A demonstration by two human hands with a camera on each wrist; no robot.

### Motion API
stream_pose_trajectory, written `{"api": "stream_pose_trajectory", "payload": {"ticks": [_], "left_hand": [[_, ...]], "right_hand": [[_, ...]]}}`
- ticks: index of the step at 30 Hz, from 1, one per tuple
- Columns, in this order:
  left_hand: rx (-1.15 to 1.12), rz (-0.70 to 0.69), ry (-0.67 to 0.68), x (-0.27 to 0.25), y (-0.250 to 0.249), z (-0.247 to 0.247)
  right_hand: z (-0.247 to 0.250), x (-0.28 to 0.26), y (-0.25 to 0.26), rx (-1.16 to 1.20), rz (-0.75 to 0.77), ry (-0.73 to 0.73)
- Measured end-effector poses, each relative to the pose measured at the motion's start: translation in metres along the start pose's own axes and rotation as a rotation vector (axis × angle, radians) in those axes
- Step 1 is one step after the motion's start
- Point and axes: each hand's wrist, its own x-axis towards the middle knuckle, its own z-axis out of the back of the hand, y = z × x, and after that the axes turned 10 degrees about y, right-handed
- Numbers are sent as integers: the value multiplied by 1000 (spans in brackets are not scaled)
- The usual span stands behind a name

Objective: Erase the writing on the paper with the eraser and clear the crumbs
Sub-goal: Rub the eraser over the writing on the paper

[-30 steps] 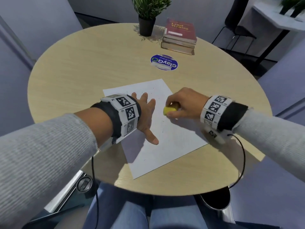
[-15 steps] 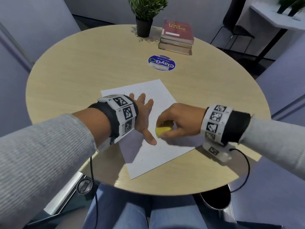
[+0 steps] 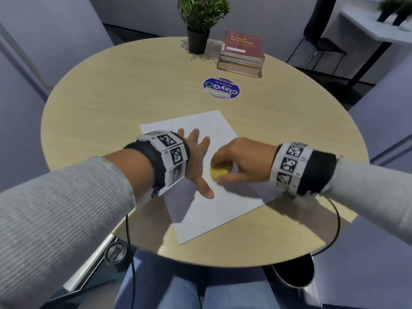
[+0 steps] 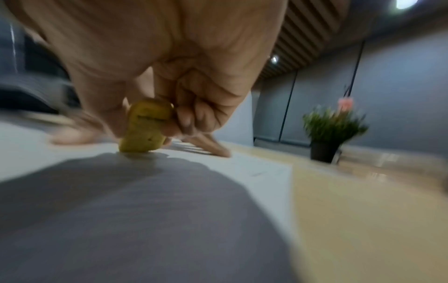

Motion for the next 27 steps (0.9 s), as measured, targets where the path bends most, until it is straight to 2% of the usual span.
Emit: {"api": "stream_pose_trajectory", "payload": {"ticks": [1,2,4,5,7,9,10,13,14,16,18,19,22,23,24,27], "left_hand": [[1,2,3,0,-1,0],[-2,0,0,0,-1,1],[-1,-8,-15,1,0,0],[1,-11,-19,1,1,0],[1,-9,-15,0,1,-1],[1,-5,-26,-1,0,-2],[3,-6,-33,-1,0,-2],[8,-10,-49,1,1,-3],[10,-7,-48,2,1,-3],[4,-1,-40,3,1,-4],[-5,0,-38,5,1,-4],[-4,-1,-43,6,1,-4],[-7,-10,-50,5,1,-5],[-3,-13,-56,5,2,-6],[2,-16,-61,5,2,-6],[-1,-8,-49,7,4,-4]], "right_hand": [[-5,1,6,16,50,34],[-4,3,5,14,27,35],[7,8,-13,16,-157,-40],[9,10,-18,7,-200,-66],[4,10,-9,10,-117,-42],[-5,6,12,38,59,48],[-7,5,13,53,70,62],[10,5,-18,16,-170,-47],[11,3,-24,-10,-208,-68],[4,-4,-14,-19,-135,-52],[-7,-12,7,15,30,25],[-9,-14,8,34,40,43],[10,-10,-19,3,-181,-48],[11,-9,-24,-18,-210,-71],[8,-10,-23,-16,-189,-68],[-4,-17,11,26,29,41]]}}
